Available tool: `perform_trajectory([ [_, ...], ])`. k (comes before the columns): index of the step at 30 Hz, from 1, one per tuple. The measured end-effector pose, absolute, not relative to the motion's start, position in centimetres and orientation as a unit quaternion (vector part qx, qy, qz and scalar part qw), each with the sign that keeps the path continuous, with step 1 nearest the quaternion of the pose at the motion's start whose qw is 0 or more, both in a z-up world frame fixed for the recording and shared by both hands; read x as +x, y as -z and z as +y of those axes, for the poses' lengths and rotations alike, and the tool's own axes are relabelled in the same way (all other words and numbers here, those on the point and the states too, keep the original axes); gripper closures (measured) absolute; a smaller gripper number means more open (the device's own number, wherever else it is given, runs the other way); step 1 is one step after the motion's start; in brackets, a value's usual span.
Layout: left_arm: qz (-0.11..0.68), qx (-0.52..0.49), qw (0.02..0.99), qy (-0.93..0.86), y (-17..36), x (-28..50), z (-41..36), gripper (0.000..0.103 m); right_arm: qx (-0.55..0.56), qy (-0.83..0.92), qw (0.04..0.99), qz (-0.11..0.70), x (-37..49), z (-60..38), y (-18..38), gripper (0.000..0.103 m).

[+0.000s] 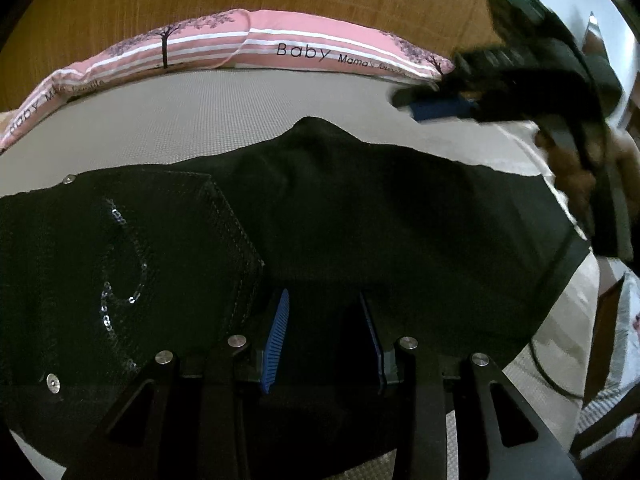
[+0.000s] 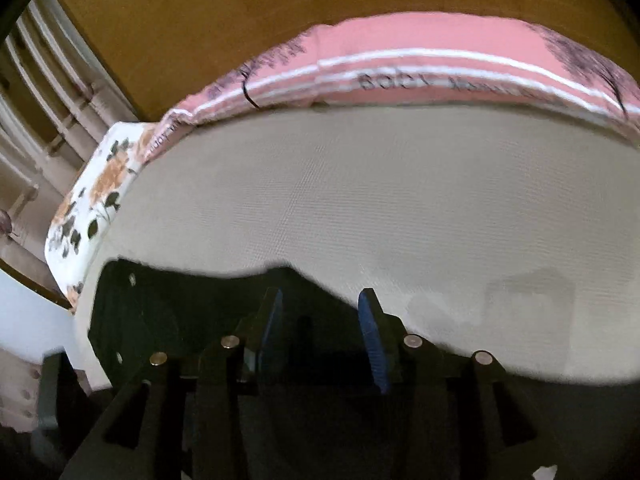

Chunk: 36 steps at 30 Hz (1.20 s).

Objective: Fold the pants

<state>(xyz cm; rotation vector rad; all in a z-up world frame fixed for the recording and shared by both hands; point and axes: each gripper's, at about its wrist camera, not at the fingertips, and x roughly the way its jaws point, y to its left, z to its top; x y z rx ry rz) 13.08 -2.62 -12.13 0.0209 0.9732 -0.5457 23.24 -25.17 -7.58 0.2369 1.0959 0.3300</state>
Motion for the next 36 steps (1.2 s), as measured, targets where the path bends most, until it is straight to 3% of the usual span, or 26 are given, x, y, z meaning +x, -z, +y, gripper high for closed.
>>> perform_trajectory([
  [10,0.47,0.015,0.845,0.253,12.1,13.7,-2.9,0.065,0.11,-0.055,0.841,0.528,21.0,-28.8,11.9,0.068],
  [15,0.483,0.026,0.839,0.25,11.8,14.0,-3.3,0.059,0.156,-0.015,0.846,0.51,20.3,-33.2,11.4,0.067],
  [20,0.481,0.054,0.839,0.25,11.1,13.3,-4.9,0.053,0.228,0.013,0.85,0.475,14.8,-39.1,8.8,0.06],
  [36,0.484,0.085,0.813,0.313,10.5,11.0,-13.5,0.052,0.393,0.197,0.796,0.416,-5.0,-56.2,9.6,0.059],
])
